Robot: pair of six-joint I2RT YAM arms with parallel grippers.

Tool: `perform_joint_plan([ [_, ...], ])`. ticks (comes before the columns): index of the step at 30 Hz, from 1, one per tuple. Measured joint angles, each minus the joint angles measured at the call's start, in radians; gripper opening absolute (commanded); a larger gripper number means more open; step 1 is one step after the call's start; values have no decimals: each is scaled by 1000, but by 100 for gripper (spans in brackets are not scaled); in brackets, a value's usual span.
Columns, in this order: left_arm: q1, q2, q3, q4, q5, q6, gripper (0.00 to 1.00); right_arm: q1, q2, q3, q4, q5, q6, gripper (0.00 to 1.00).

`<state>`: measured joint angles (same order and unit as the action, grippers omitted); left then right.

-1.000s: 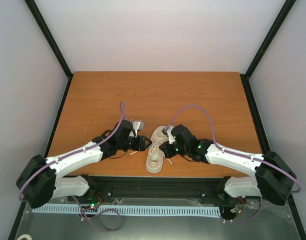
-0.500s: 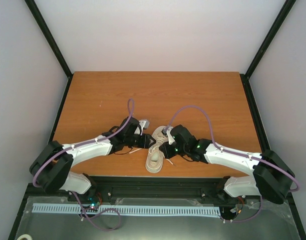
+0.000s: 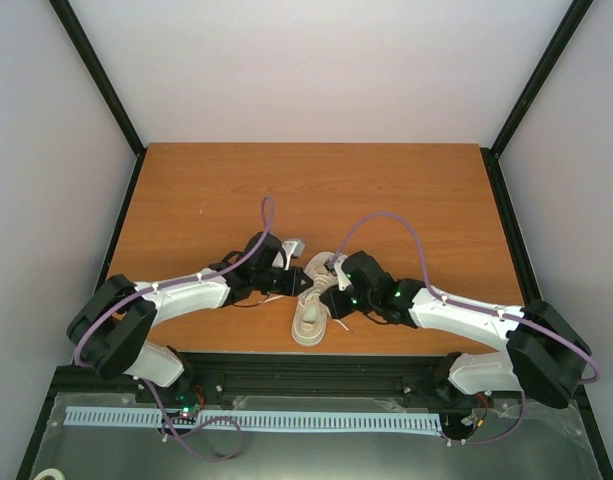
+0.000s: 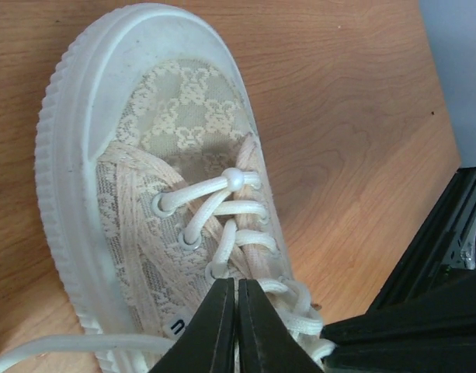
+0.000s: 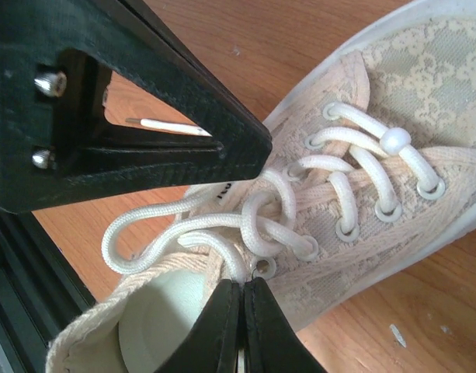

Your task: Tie the shoes

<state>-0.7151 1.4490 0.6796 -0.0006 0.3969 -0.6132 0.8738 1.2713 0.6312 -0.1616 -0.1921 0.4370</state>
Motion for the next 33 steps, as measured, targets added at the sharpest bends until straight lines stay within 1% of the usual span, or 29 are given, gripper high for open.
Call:
perform_joint_plan([
  [4, 0, -5, -26, 50, 26, -13, 5, 0, -5, -19, 0, 0, 0, 3],
  [7, -2, -8, -68, 98, 44, -39, 1, 0, -14, -39, -2, 0, 0, 3],
  [10, -14, -14, -107, 130, 45, -67, 1, 0, -28, -56, -5, 0, 1, 3],
  [20, -98, -162, -139, 171, -52, -146, 1, 0, -93, -84, -37, 1, 0, 3],
  [25, -134, -167, -171, 185, -91, -181, 1, 0, -114, -87, -48, 1, -3, 3],
  [33, -140, -169, -177, 184, -161, -189, 1, 0, -130, -89, -63, 35, -6, 3],
])
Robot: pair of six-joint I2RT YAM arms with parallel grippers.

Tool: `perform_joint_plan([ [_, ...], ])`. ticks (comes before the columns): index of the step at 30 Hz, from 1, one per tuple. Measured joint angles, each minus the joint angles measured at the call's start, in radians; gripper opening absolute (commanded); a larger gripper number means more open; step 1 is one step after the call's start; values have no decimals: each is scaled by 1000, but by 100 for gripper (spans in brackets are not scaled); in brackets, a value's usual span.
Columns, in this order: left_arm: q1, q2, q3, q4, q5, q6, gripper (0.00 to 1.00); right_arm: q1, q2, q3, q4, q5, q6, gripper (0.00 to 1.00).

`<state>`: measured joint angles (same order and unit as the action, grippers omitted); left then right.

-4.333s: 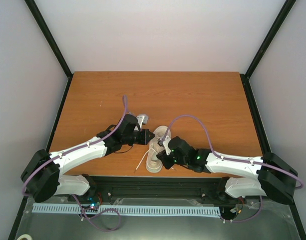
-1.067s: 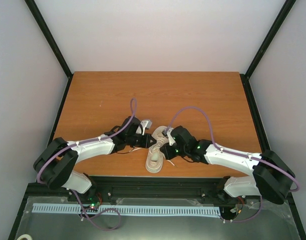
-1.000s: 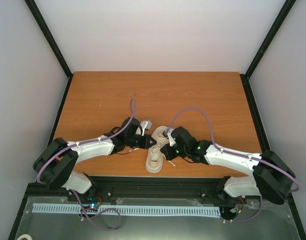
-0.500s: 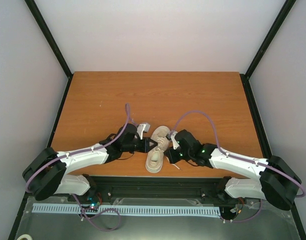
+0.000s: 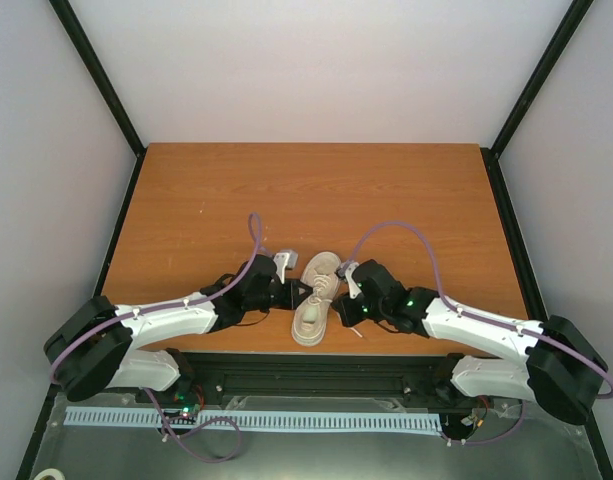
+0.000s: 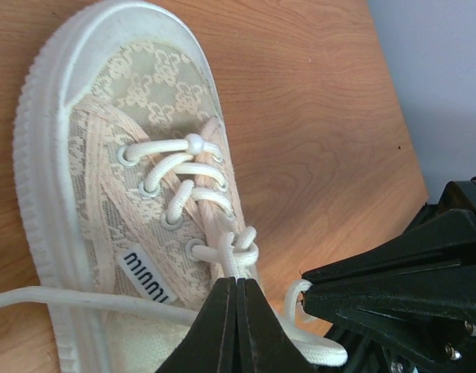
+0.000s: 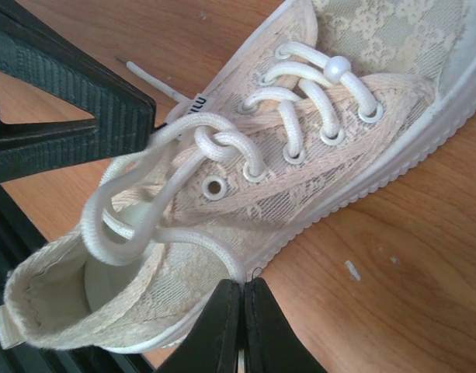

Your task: Tie the shoes

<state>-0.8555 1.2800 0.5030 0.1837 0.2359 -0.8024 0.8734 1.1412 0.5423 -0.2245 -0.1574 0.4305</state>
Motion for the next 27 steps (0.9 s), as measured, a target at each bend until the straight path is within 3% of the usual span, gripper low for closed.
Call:
perform_joint_plan([
  [16, 0, 68, 17, -3, -76, 12, 2, -1, 111, 98, -3, 52, -48, 3],
  [21, 0, 49, 30, -37, -117, 42, 44, -1, 117, 108, 1, 53, -55, 3],
  [27, 0, -51, 72, -184, -181, 73, 64, -1, 123, 108, 4, 53, -55, 3],
])
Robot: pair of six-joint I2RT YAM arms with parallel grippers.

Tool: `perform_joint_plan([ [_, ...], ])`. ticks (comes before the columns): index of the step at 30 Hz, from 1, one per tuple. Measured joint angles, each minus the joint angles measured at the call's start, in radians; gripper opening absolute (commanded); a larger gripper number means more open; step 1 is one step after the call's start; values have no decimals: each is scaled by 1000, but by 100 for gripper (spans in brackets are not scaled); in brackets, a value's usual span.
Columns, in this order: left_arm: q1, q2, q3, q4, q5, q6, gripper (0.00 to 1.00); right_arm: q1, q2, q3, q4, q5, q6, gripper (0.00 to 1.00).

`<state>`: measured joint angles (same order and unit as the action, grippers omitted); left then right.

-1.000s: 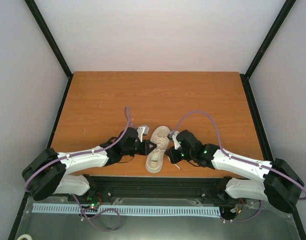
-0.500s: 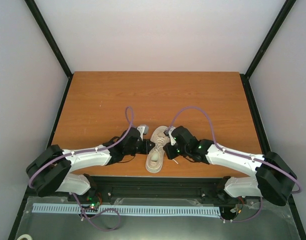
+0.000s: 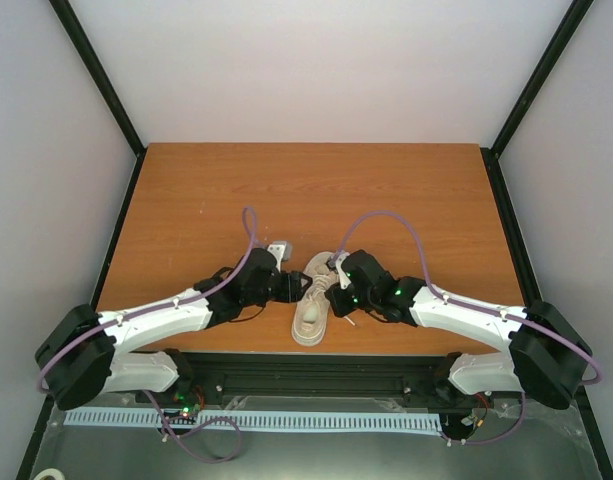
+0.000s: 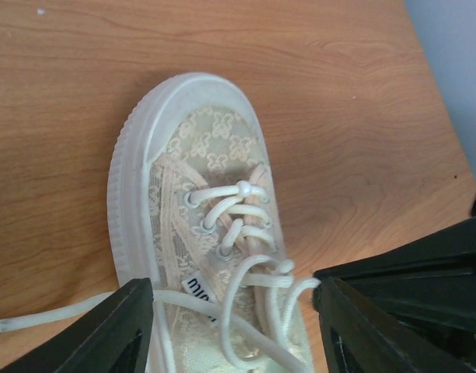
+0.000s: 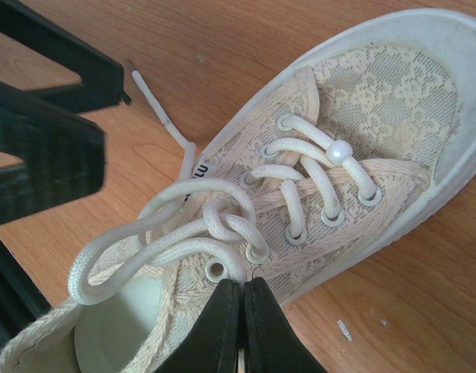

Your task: Tie the shoes

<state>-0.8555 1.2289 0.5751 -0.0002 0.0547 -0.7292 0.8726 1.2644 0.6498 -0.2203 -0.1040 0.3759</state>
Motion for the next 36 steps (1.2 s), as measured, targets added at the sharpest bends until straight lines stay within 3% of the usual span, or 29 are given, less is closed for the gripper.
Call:
perform_joint_plan([
  [7, -9, -26, 37, -64, 50, -9, 70, 0, 0, -3, 6, 0, 3, 3],
  [17, -21, 42, 58, -81, 143, -27, 35, 0, 0, -17, 9, 2, 6, 3],
  [25, -22, 45, 58, -83, 203, -31, 27, 0, -2, -22, 11, 7, 14, 3],
  [33, -22, 47, 58, -88, 234, -29, 1, 0, -17, -37, 11, 14, 34, 3],
  [36, -22, 47, 58, -94, 230, -34, 1, 0, -24, -41, 11, 15, 37, 3],
])
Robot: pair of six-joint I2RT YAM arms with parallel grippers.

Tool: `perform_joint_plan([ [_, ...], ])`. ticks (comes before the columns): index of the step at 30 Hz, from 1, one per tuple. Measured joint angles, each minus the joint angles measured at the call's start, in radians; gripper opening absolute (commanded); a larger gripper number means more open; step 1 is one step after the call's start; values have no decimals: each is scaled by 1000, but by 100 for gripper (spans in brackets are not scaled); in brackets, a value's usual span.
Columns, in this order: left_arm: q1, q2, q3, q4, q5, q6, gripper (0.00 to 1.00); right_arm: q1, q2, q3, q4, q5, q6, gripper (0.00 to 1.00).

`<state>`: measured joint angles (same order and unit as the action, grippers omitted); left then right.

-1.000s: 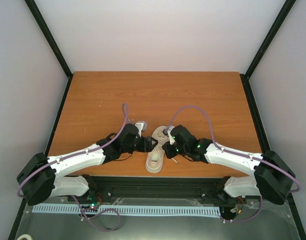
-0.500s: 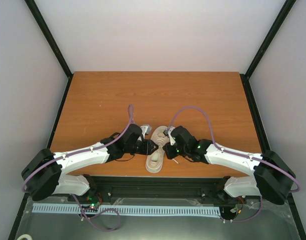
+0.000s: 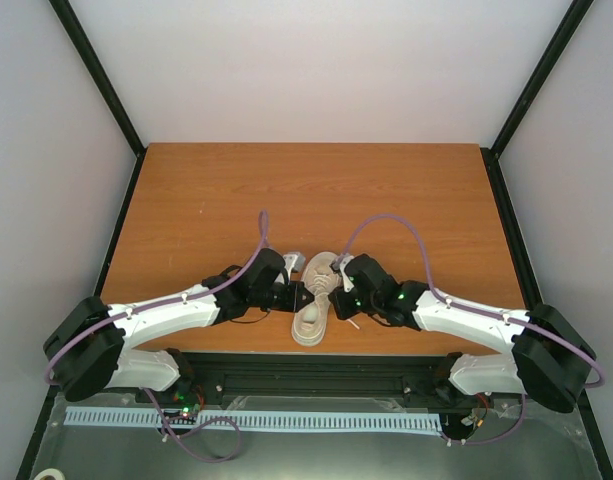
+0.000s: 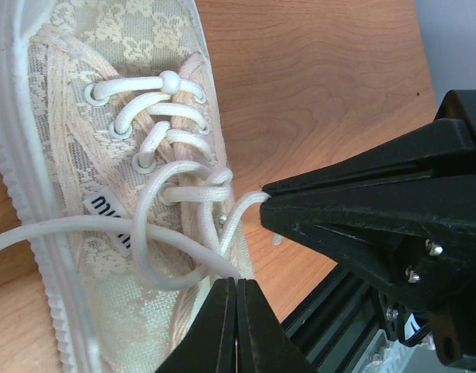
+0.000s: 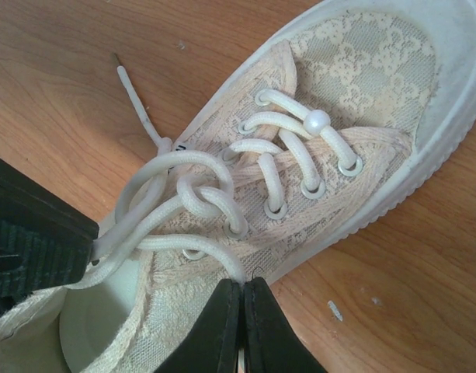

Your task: Tie the shoes

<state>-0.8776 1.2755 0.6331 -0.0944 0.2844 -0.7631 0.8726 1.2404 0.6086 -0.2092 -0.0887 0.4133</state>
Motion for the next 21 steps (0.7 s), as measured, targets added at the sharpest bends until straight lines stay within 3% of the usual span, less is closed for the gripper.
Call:
perform_joint_plan([
  [11, 0, -74, 0, -29, -16, 1, 1, -1, 4, -31, -20, 48, 64, 3],
  [21, 0, -48, 0, -28, 0, 12, 1, -18, 127, -41, 50, 47, 93, 3],
])
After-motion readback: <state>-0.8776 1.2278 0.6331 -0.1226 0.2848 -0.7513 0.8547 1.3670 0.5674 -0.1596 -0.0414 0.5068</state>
